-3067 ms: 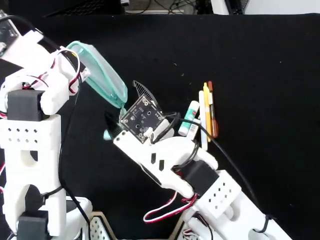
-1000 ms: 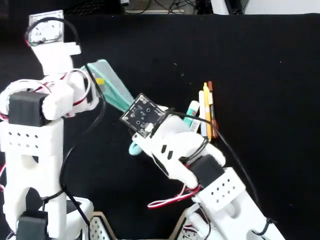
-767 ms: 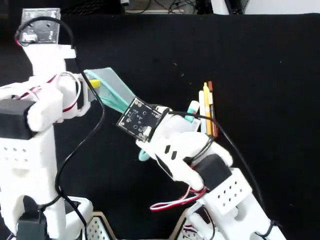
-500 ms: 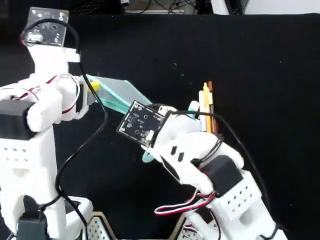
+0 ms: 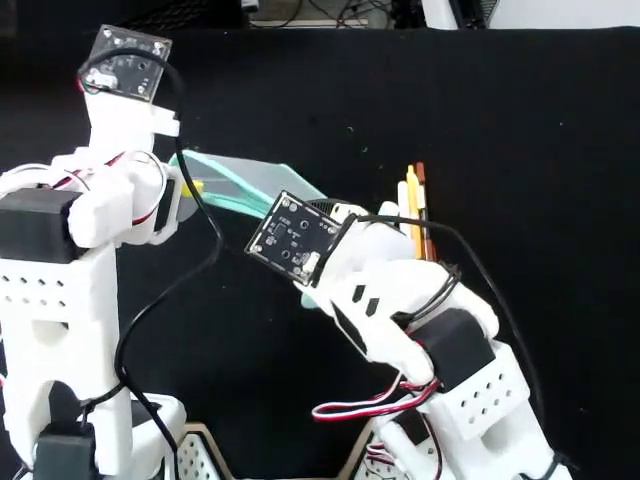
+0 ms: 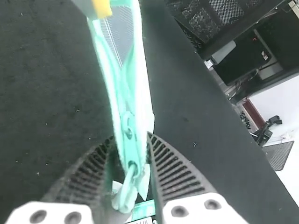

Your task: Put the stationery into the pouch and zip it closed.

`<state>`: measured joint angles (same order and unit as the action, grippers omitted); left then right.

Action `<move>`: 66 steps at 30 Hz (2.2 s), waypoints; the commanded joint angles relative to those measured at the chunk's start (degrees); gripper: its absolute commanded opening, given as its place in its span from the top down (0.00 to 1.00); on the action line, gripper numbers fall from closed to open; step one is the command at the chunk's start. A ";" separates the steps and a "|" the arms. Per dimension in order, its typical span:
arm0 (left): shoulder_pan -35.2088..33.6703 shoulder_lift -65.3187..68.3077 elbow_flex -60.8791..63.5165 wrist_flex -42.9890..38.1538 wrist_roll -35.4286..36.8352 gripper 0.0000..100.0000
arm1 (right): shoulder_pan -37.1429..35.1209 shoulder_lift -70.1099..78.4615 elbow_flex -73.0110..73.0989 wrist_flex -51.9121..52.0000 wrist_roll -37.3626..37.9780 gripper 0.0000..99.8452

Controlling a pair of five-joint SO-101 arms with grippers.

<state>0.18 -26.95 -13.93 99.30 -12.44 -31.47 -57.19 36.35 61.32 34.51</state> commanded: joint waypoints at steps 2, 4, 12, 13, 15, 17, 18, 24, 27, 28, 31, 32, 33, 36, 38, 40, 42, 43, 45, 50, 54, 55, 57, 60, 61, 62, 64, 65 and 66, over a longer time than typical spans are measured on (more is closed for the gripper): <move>-0.75 -0.26 0.13 -2.81 -3.78 0.78 | 0.97 0.22 -3.03 0.09 0.35 0.99; -0.31 -0.26 1.71 -3.43 -4.66 0.78 | 0.97 0.22 -3.03 -0.09 0.18 0.99; -0.22 -0.26 10.24 -10.99 -6.24 0.78 | 0.97 -0.04 -3.03 0.00 0.09 0.99; -0.13 -0.26 10.77 -11.34 -6.07 0.78 | 0.97 -0.22 -3.03 -0.18 0.09 0.99; 0.48 -0.26 11.12 -11.16 -5.89 0.84 | 0.97 -0.22 -3.03 -0.35 0.09 0.99; 1.10 -0.79 10.95 -10.81 -5.80 0.93 | 0.97 -0.22 -3.03 -0.79 0.09 0.99; 1.19 -0.88 10.86 -10.81 -5.80 0.97 | 0.97 -0.13 -2.95 -1.58 0.00 0.99; 1.10 -0.97 7.25 -5.71 -4.75 0.97 | 0.88 0.13 -0.66 -9.49 -3.87 0.99; 0.66 -0.97 1.54 -2.02 -3.25 0.97 | 0.62 0.13 -0.22 -12.31 -6.42 0.99; 0.57 -0.97 -0.75 -0.88 -2.81 0.97 | 0.53 -0.04 -0.31 -12.04 -6.68 0.99; 0.40 -0.97 -7.08 0.88 -1.41 0.97 | -1.23 -0.31 -0.57 -8.70 -6.33 0.99; -0.48 -0.97 -9.10 0.88 -1.23 0.96 | -1.67 -0.31 -0.66 -7.03 -6.24 0.99; -1.45 -0.97 -10.95 0.88 -1.23 0.95 | -1.93 -0.31 -0.75 -5.45 -5.80 0.99; -4.00 -0.44 -14.73 0.97 -1.23 0.87 | -2.20 -1.27 -0.66 -1.76 -1.67 0.99; -5.14 -0.35 -14.64 1.41 -1.23 0.84 | -2.20 -3.38 -0.57 -0.18 -0.53 0.99; -5.23 -0.35 -12.70 1.49 -1.32 0.84 | -2.20 -6.46 -0.57 0.97 -0.35 0.99; -5.14 -0.35 -10.24 1.49 -1.32 0.84 | -2.20 -9.63 -0.57 1.76 -0.35 0.99; -5.05 -0.44 -9.10 1.49 -1.32 0.84 | -2.29 -11.03 -0.57 2.29 -0.35 0.99; -3.03 -0.53 -7.87 1.49 -1.32 0.84 | -2.64 -13.23 -0.48 3.69 -0.44 0.99; 3.38 -0.35 -8.66 1.49 -1.32 0.84 | -6.86 -15.34 -0.48 6.59 -0.70 0.99; 4.44 -0.26 -9.45 1.49 -1.32 0.84 | -7.12 -15.34 -0.31 6.95 -0.70 0.99; 4.44 -0.26 -9.27 1.49 -1.49 0.84 | -7.12 -15.34 0.04 6.86 -0.70 0.99; 4.26 -0.26 -8.92 1.49 -1.58 0.84 | -7.12 -15.34 0.75 6.59 -0.70 0.99; 4.26 -0.26 -7.52 1.49 -1.67 0.84 | -7.03 -15.43 1.36 6.59 -0.70 0.99; 4.44 -0.26 -6.73 1.49 -1.67 0.84 | -7.03 -15.43 1.36 6.68 -0.70 0.99; 4.44 -0.26 -5.93 1.49 -1.67 0.84 | -7.03 -15.43 1.36 6.68 -0.70 0.99; 4.44 -0.26 -4.18 1.49 -1.67 0.84 | -7.03 -15.43 1.19 6.68 -0.70 0.99; 4.44 -0.26 -3.38 1.49 -1.76 0.84 | -6.95 -15.43 1.19 6.59 -0.70 0.99; 4.26 -0.26 -2.68 1.49 -1.76 0.84 | -6.95 -15.43 1.19 6.59 -0.70 0.99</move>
<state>3.78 -26.95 -17.63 100.44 -14.29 -37.89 -71.96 38.11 68.18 33.63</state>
